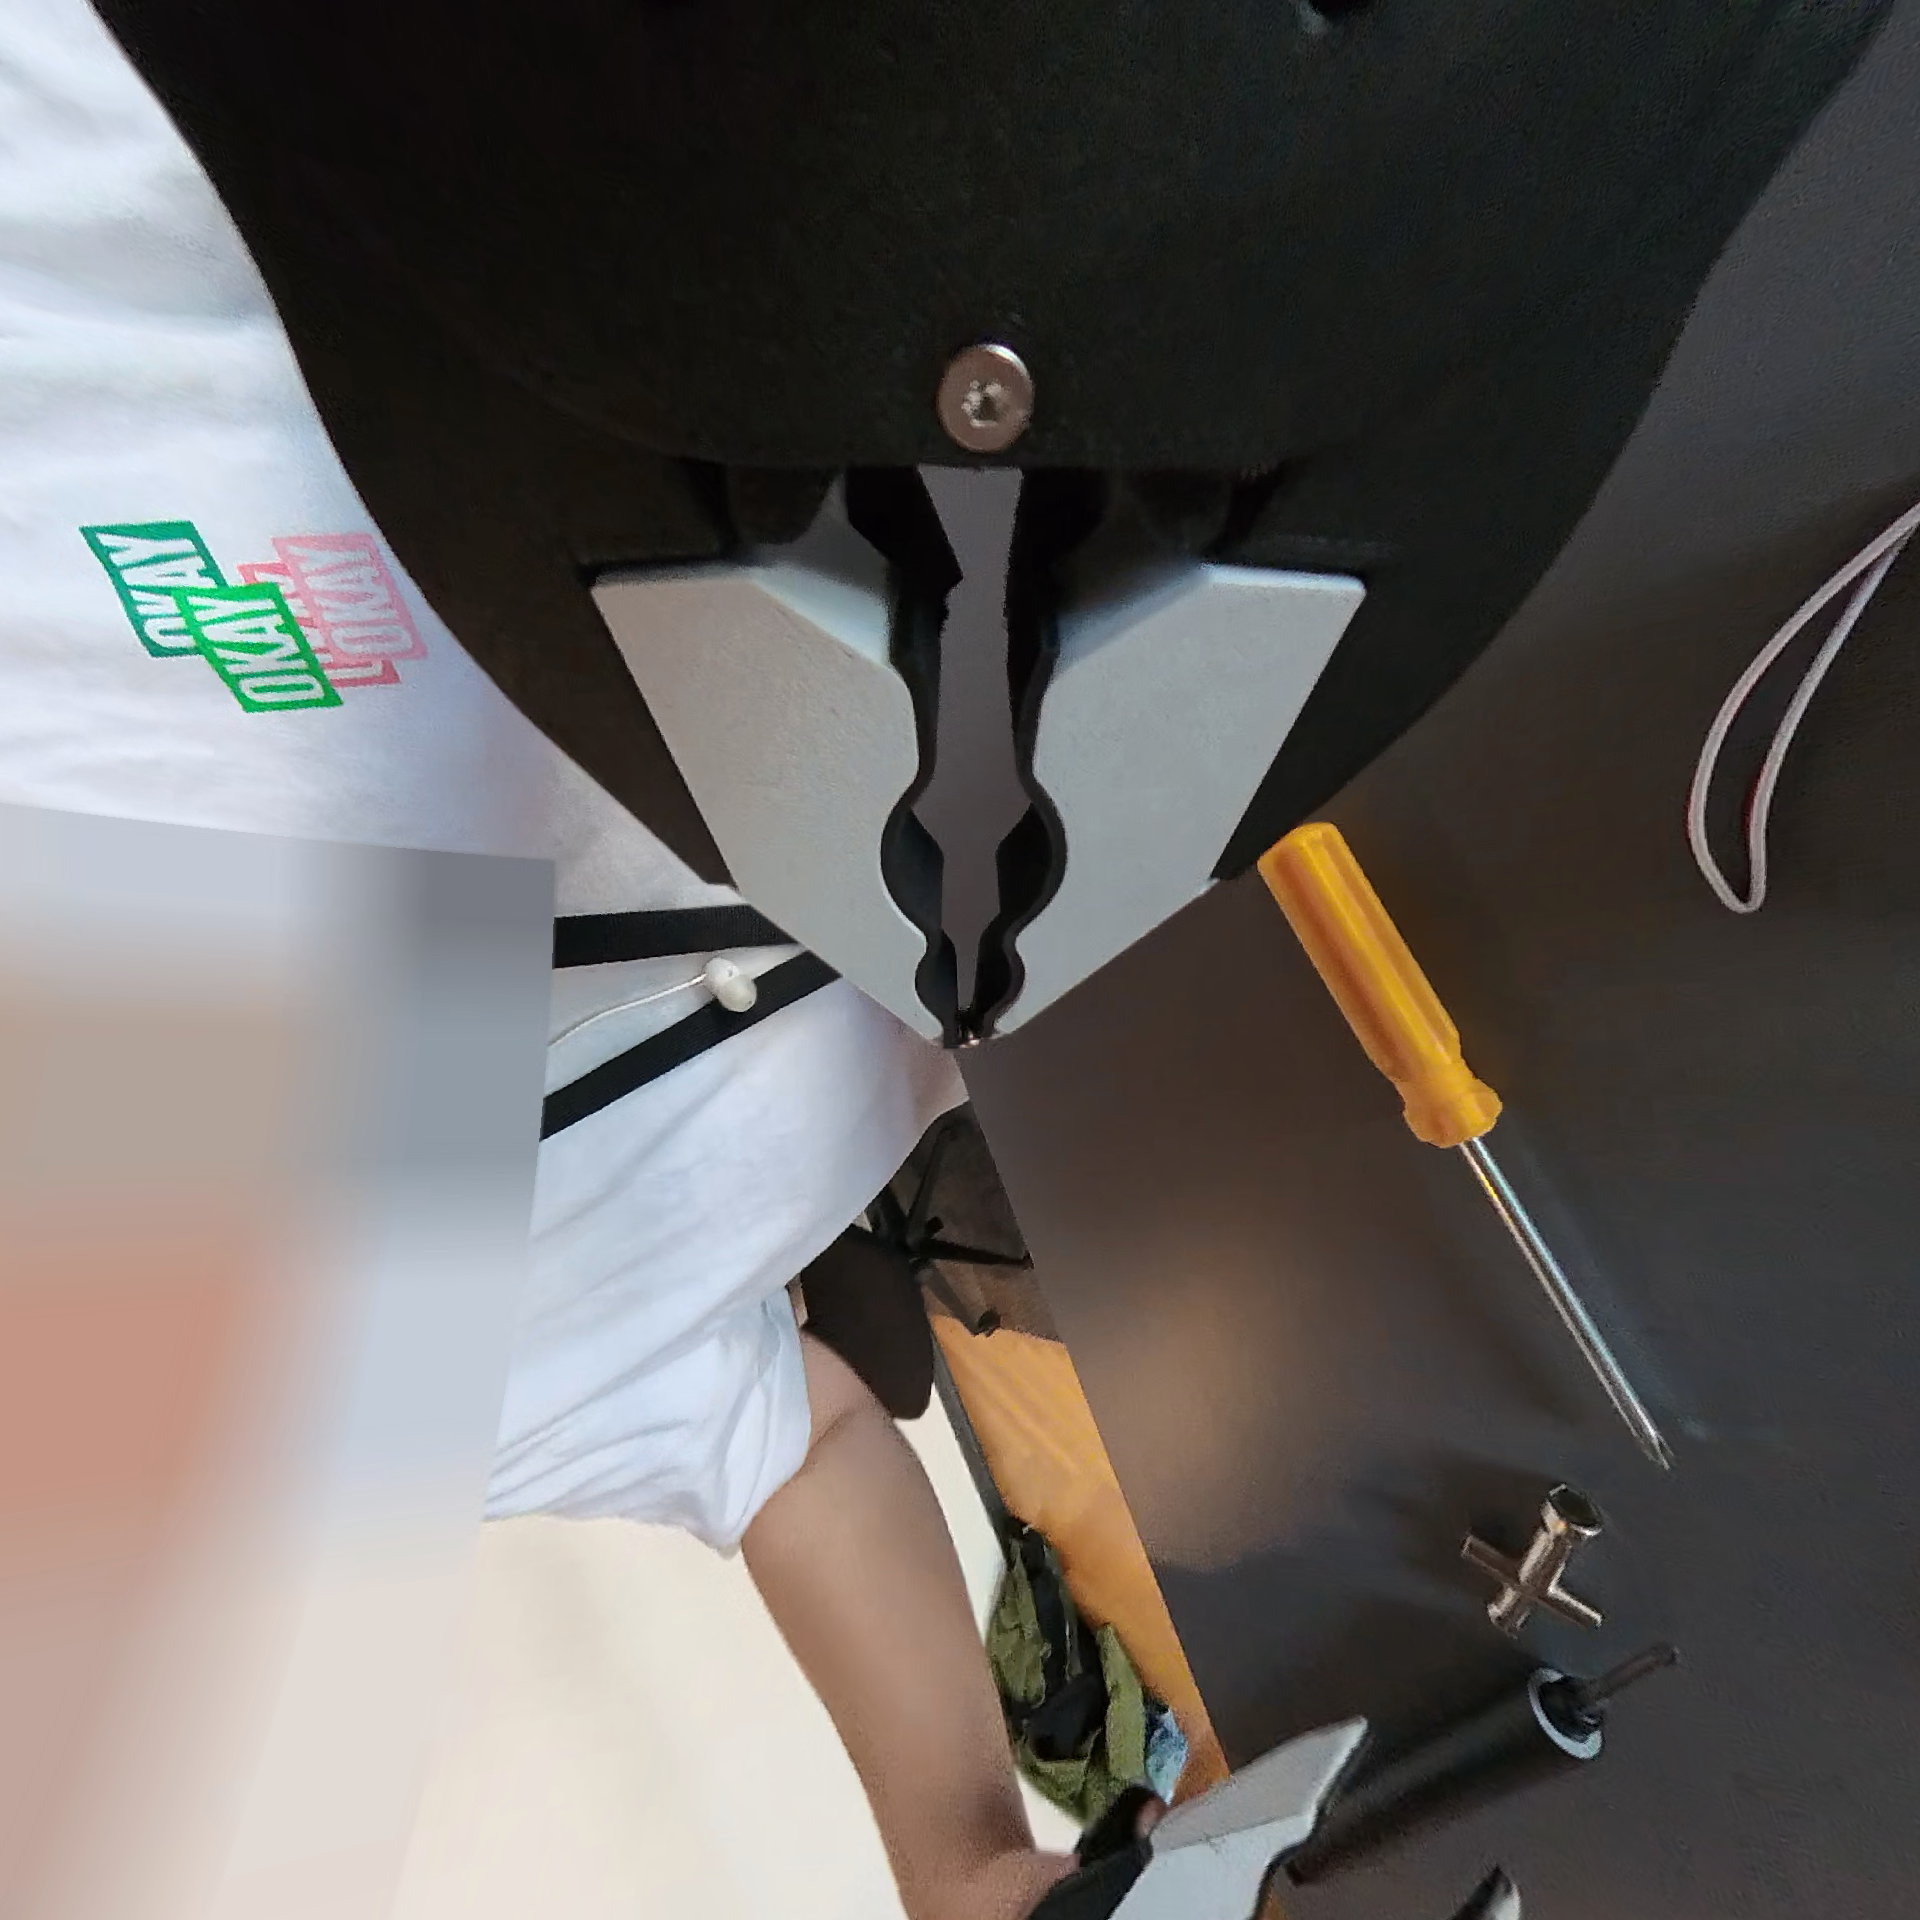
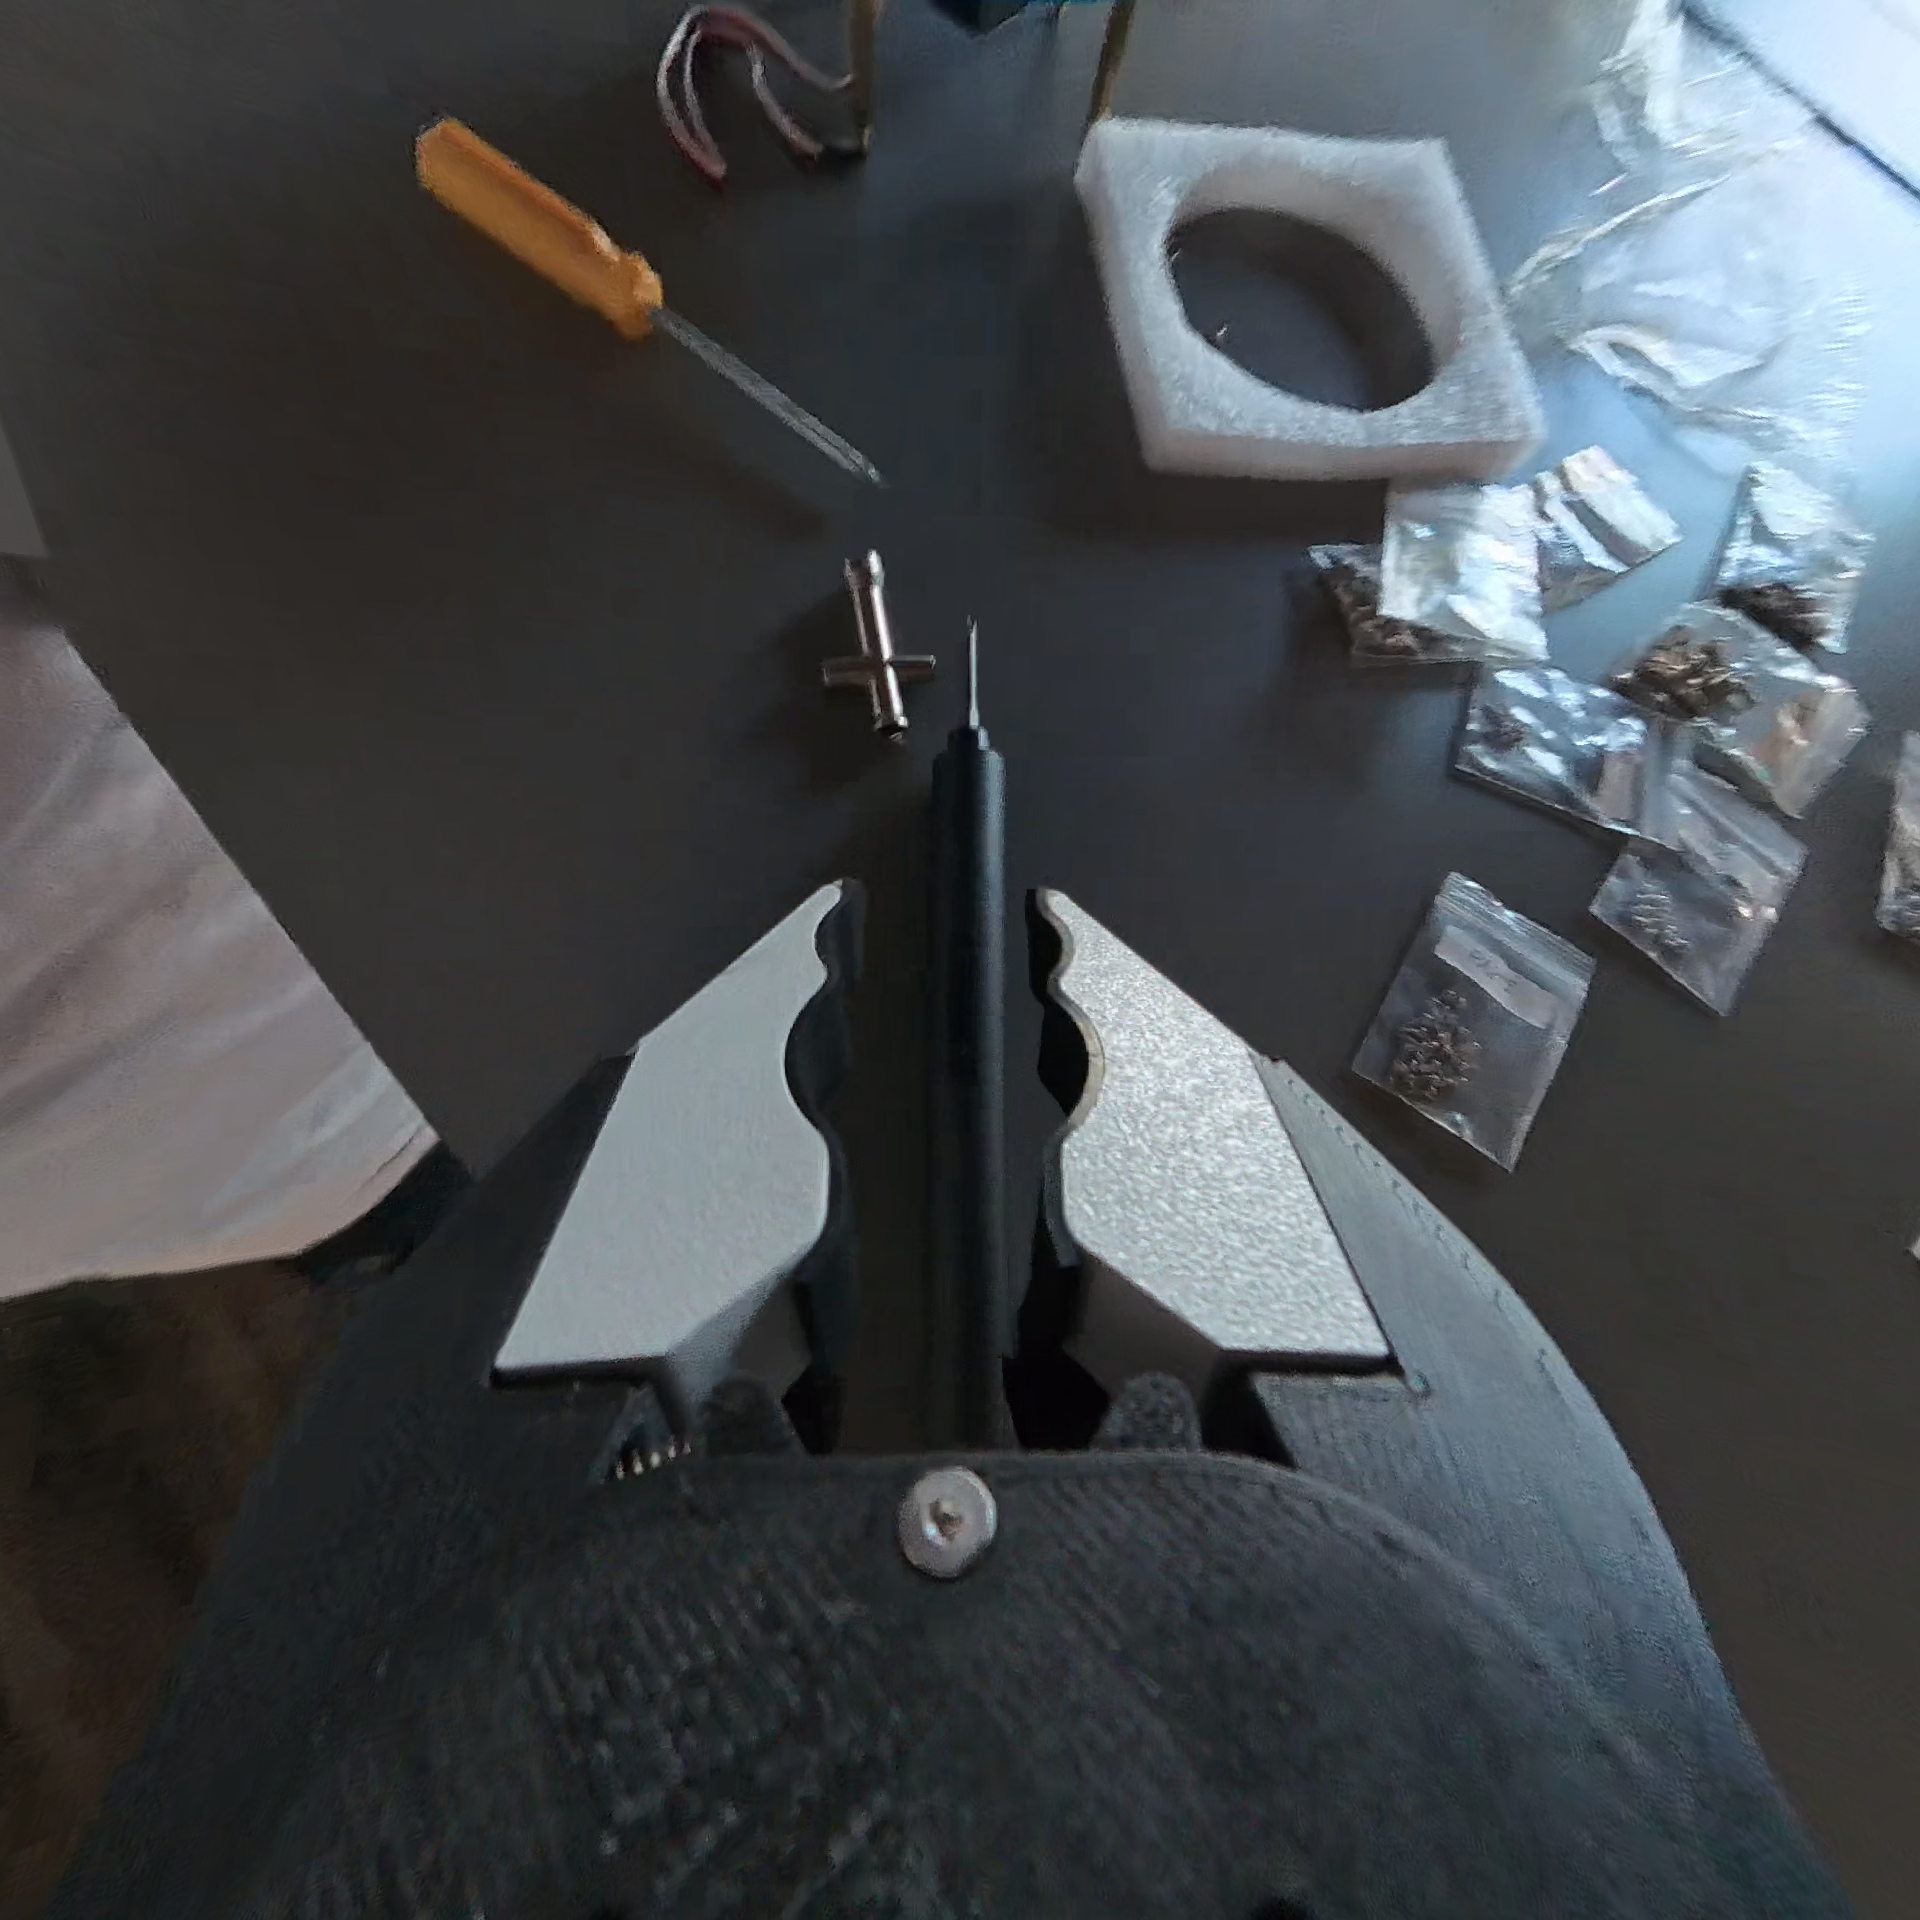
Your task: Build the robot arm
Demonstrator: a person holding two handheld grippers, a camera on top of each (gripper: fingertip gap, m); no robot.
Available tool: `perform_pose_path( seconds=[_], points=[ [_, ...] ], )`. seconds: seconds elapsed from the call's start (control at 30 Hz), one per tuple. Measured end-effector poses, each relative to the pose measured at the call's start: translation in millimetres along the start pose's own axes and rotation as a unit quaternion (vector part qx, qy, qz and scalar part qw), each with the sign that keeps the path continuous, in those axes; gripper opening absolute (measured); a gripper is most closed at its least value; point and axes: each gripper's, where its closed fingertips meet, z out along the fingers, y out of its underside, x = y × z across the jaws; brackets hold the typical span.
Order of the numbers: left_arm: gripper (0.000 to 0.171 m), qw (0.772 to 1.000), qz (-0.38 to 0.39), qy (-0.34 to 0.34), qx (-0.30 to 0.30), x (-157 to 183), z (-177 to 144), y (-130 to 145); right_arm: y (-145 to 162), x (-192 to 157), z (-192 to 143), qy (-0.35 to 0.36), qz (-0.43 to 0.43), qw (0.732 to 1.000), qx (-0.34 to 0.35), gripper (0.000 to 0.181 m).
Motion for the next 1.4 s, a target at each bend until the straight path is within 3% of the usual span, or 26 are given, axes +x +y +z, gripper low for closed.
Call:
perform_pose_path(
  seconds=[0.13, 0.2, 0.27, 0.37, 0.57, 0.67, 0.77, 1.03, 1.4],
  points=[
    [0.001, 1.0, -0.004, -0.014, -0.011, -2, -3, 4, 19, 9, 11, -0.005, -0.017, 0.999, -0.048, 0.031],
    [0.001, 1.0, -0.009, -0.015, -0.011, -4, -6, 4, 20, 4, 16, -0.04, 0.01, 0.998, -0.042, 0.017],
    [0.0, 1.0, -0.01, -0.014, -0.016, -6, -9, 5, 19, 3, 15, -0.047, 0.018, 0.997, -0.05, 0.016],
    [0.0, 0.999, 0.006, -0.015, -0.037, -9, -14, 11, 12, -4, 17, -0.012, -0.06, 0.997, -0.051, 0.016],
    [0.0, 0.997, 0.018, 0.034, -0.061, 2, -18, 18, -63, -33, 9, 0.068, -0.187, 0.979, 0.05, 0.016],
    [0.0, 0.997, 0.005, 0.06, -0.055, 4, -19, 14, -103, -73, 13, 0.054, -0.247, 0.96, 0.123, 0.015],
    [0.0, 0.995, -0.003, 0.079, -0.053, 6, -18, 14, -123, -101, 27, 0.052, -0.296, 0.943, 0.142, 0.016],
    [0.0, 0.994, -0.007, 0.1, -0.048, 11, -17, 16, -122, -112, 52, 0.066, -0.348, 0.93, 0.097, 0.016],
    [0.0, 0.993, -0.021, 0.11, -0.036, 7, -18, 19, -121, -117, 59, 0.065, -0.341, 0.934, 0.081, 0.016]
  ],
)
